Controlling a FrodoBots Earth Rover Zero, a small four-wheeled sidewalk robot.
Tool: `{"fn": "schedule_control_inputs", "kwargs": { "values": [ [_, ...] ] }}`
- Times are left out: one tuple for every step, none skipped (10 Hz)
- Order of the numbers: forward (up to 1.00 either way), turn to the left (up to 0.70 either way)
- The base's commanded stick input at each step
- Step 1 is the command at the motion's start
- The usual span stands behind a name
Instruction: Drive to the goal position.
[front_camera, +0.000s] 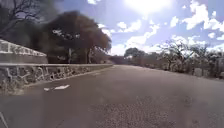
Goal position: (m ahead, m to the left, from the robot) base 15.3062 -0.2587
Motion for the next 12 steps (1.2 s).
{"fn": "schedule_control_inputs", "kwargs": {
  "values": [
    [0.50, 0.00],
    [0.50, 0.00],
    [0.50, 0.00],
    [0.50, 0.00],
    [0.50, 0.00],
    [0.50, 0.00],
    [0.50, 0.00],
    [0.50, 0.00],
    [0.50, 0.00],
    [0.50, 0.00],
    [0.50, 0.00],
    [0.50, 0.00]
  ]
}}
